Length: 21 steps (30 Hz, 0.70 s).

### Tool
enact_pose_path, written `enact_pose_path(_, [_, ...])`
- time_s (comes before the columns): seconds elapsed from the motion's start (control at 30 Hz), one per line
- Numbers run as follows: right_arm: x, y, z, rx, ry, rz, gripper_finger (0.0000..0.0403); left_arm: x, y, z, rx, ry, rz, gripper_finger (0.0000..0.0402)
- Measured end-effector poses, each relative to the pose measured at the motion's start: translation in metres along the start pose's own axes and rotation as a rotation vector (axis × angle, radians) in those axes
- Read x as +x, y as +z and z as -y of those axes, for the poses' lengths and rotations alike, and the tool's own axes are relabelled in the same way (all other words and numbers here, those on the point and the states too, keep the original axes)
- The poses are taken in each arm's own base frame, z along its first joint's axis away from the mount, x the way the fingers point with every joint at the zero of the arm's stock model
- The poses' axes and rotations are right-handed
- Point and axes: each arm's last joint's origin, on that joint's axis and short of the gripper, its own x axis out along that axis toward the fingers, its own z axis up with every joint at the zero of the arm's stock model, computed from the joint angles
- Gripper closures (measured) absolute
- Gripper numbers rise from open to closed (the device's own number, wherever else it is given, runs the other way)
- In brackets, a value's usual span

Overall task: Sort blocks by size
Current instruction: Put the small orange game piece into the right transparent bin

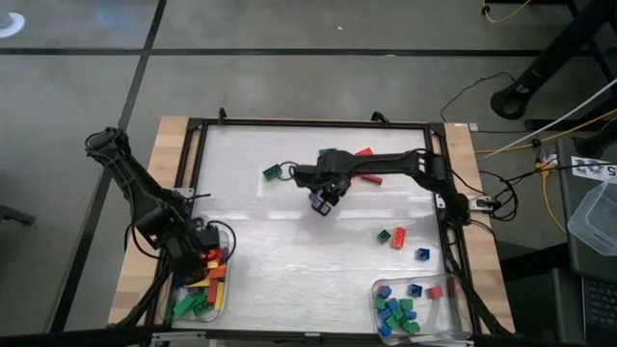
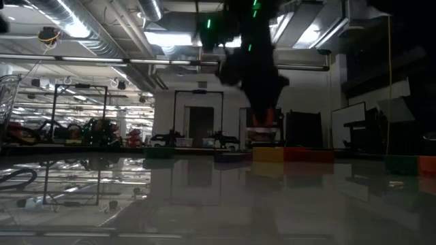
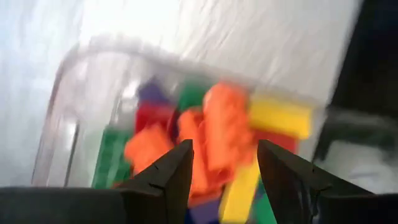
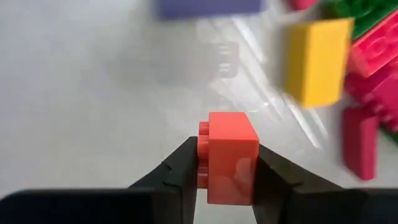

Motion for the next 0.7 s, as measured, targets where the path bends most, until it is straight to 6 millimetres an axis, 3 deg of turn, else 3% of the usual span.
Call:
enact_pose_path(0.17, [-0.037,-0.036,-0.026,-0.083,0.087,0.06,0.0311,-0.01,0.026,0.003,0.056,-0.064,0.171,0.0234])
enact_pose_path(0.4, [-0.078,-0.109,-0.071,-0.184,0.175,0.127,0.0295,-0.014,0.077,-0.003,0.155,-0.051,0.503,0.0234])
enact_pose_path(0.5, [-0.09,-0.148,-0.091,-0.228,0.204,0.142,0.0287,-0.017,0.099,-0.01,0.191,-0.008,0.624,0.0234])
enact_pose_path(0.7, [-0.095,-0.227,-0.126,-0.305,0.215,0.159,0.031,-0.014,0.136,-0.03,0.195,0.087,0.756,0.0234])
